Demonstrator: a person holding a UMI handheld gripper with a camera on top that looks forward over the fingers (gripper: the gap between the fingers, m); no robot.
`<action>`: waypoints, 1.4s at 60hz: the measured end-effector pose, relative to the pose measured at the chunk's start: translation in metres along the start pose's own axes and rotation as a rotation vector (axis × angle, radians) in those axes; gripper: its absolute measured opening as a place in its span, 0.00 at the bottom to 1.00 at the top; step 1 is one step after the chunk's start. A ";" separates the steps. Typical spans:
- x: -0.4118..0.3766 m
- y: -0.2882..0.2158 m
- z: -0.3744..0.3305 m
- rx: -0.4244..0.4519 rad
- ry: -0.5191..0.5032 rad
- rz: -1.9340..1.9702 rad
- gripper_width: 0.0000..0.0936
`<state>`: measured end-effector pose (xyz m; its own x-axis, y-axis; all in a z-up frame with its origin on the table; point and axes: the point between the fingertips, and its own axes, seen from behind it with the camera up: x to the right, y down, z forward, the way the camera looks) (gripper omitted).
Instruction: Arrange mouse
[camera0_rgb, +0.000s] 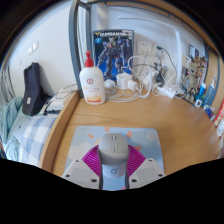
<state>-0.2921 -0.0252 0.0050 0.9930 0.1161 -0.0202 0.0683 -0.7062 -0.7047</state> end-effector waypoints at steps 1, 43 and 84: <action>0.000 0.004 0.002 -0.009 0.003 -0.001 0.31; 0.009 -0.059 -0.121 0.066 -0.022 -0.019 0.92; 0.213 -0.105 -0.310 0.213 0.059 0.038 0.91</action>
<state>-0.0583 -0.1428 0.2940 0.9988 0.0471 -0.0125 0.0152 -0.5452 -0.8382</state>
